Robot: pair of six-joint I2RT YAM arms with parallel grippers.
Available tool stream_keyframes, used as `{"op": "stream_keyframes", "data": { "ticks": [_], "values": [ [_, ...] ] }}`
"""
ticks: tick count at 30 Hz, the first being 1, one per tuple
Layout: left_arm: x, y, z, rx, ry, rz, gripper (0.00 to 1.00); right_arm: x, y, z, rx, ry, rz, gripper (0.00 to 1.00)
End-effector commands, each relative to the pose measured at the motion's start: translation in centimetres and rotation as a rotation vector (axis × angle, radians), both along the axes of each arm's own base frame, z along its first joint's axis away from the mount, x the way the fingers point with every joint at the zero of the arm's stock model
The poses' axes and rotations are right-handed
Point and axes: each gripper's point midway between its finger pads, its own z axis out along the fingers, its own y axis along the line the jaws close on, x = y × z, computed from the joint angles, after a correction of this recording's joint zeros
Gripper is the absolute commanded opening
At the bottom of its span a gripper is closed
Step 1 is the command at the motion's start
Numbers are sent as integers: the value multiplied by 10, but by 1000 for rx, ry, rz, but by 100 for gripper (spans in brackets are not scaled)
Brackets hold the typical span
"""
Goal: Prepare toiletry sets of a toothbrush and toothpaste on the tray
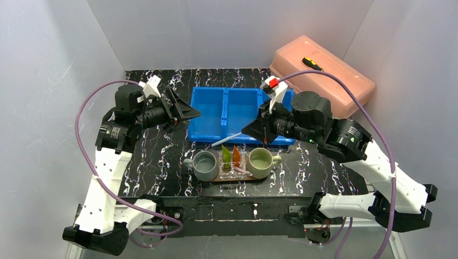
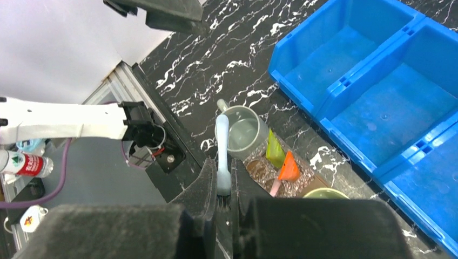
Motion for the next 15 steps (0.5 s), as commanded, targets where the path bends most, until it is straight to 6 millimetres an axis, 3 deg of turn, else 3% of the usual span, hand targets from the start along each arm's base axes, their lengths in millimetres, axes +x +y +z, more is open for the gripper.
{"op": "stream_keyframes", "data": {
  "ticks": [1, 9, 15],
  "values": [
    [-7, 14, -2, 102, -24, 23, 71, -13, -18, 5, -64, 14, 32, 1],
    [-18, 31, -16, 218, -38, 45, 75, -35, -32, -16, -182, 118, 95, 1],
    [-27, 46, -30, 313, -48, 52, 79, -44, -31, -23, -211, 185, 120, 1]
  ]
}}
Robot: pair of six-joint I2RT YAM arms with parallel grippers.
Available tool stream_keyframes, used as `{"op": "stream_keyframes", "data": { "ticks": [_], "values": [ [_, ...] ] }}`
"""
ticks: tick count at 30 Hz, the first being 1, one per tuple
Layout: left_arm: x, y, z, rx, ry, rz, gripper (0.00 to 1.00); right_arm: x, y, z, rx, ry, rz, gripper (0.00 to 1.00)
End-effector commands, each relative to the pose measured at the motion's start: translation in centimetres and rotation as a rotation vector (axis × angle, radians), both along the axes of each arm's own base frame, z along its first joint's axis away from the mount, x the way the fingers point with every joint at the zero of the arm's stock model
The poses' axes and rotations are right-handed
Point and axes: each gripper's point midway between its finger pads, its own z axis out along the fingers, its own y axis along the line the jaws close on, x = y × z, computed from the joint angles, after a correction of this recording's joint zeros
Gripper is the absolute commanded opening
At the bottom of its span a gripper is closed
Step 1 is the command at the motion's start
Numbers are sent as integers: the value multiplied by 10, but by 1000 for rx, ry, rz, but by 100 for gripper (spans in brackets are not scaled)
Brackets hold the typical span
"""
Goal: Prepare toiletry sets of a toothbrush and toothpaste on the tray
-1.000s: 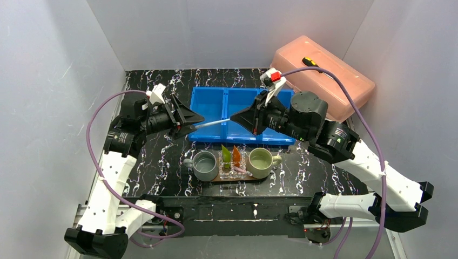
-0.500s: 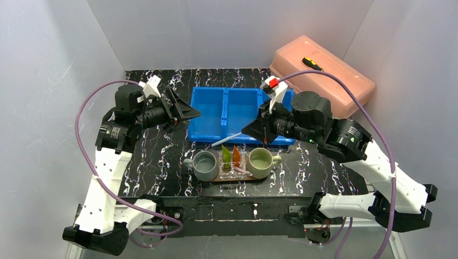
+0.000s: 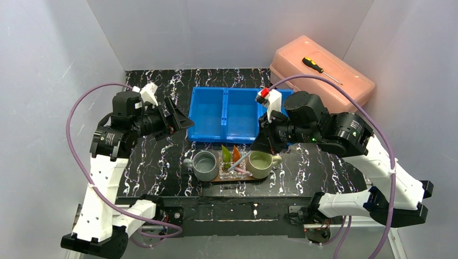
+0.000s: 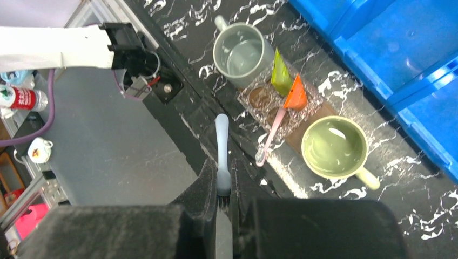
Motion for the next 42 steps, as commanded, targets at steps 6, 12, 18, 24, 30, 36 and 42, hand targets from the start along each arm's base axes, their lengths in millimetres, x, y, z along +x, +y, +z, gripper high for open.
{"op": "stream_keyframes", "data": {
  "ticks": [6, 12, 18, 24, 30, 36, 42],
  "values": [
    [-20, 31, -19, 195, -27, 15, 84, 1, 0, 6, -17, 33, -54, 1],
    [-27, 36, -29, 244, -9, -11, 88, -8, 22, 0, -95, -39, -110, 1],
    [-32, 42, -40, 290, 18, -28, 89, -29, 50, -1, -200, -166, -154, 1],
    [-38, 42, -54, 288, 52, -29, 90, -38, 64, -13, -296, -269, -221, 1],
    [-41, 41, -58, 291, 54, -39, 94, -40, 69, -23, -308, -290, -266, 1],
    [-44, 38, -60, 294, 51, -56, 94, -38, 75, -30, -327, -331, -302, 1],
    [-47, 37, -62, 297, 51, -69, 95, -38, 83, -47, -383, -350, -294, 1]
  ]
}}
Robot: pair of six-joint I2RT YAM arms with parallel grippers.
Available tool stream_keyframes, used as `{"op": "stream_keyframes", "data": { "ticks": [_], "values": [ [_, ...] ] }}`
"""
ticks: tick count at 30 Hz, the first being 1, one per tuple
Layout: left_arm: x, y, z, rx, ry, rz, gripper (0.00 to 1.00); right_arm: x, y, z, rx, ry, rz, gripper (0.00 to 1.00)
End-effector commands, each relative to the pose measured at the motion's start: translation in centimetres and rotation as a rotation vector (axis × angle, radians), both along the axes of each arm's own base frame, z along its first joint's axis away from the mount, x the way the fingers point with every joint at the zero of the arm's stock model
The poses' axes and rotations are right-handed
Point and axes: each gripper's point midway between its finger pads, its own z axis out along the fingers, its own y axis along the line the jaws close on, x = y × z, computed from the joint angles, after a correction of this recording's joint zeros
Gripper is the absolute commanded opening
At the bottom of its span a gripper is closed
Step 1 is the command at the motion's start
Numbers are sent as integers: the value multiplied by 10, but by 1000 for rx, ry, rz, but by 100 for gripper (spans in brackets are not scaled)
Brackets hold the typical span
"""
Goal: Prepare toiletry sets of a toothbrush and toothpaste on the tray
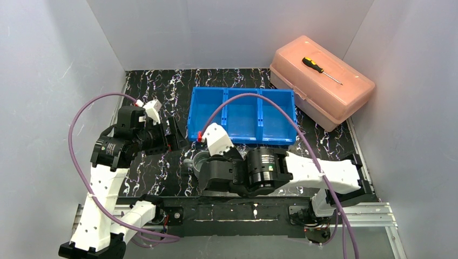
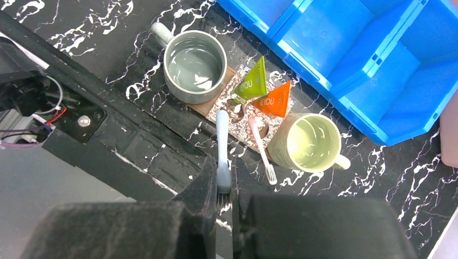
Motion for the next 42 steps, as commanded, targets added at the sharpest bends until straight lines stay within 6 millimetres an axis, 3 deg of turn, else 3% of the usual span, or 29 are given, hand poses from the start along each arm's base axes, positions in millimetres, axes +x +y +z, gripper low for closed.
{"op": "stream_keyframes", "data": {
  "ticks": [1, 8, 31, 42],
  "values": [
    [-8, 2, -5, 21, 4, -17, 95, 3, 7, -11, -37, -41, -27, 1],
    [-9, 2, -7, 34, -1, -25, 95, 2, 15, -27, -82, -20, -22, 1],
    [-11, -6, -10, 65, -4, -90, 96, 28, 13, -66, -211, -25, -95, 1],
    [-12, -5, -14, 78, -3, -92, 96, 44, 17, -81, -133, -10, -111, 1]
  ]
}}
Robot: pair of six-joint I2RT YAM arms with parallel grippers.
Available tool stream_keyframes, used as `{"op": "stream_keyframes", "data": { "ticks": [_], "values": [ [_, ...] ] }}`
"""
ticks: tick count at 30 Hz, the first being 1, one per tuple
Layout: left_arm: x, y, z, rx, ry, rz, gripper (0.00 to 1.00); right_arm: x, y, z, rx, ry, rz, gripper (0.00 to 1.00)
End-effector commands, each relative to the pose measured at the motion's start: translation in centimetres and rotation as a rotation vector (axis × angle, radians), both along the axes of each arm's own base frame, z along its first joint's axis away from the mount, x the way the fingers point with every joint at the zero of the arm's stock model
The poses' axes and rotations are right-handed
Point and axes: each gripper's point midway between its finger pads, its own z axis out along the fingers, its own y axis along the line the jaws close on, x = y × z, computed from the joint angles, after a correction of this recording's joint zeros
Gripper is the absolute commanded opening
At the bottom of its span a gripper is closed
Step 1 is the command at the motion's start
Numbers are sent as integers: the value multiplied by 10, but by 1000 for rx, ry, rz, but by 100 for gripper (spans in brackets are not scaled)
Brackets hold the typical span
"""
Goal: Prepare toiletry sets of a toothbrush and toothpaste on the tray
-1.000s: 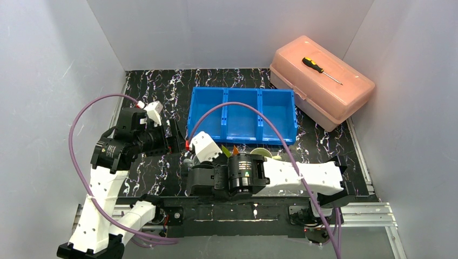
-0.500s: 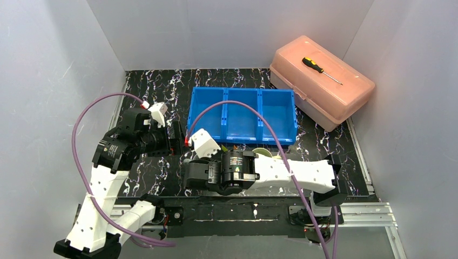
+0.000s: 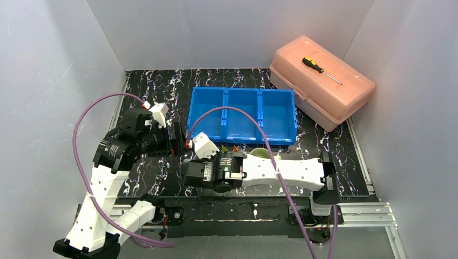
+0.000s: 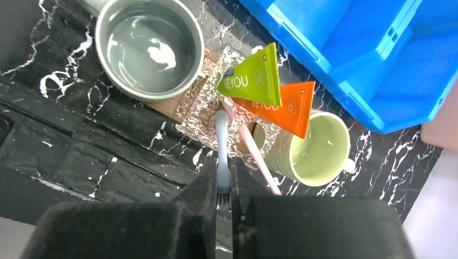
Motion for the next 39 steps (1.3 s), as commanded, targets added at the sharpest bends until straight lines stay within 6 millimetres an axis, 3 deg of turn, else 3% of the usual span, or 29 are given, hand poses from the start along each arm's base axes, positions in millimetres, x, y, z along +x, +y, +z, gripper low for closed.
{"op": "stream_keyframes", "data": {
  "ticks": [1, 32, 39],
  "values": [
    [-2, 4, -6, 30, 4, -8, 96, 10, 2, 19, 127, -20, -17, 1],
    [-3, 4, -9, 46, 15, -16, 97, 18, -10, -1, 152, -65, -43, 1],
    [-3, 4, -10, 46, 18, -17, 96, 17, -12, -1, 163, -59, -40, 9]
  ]
}}
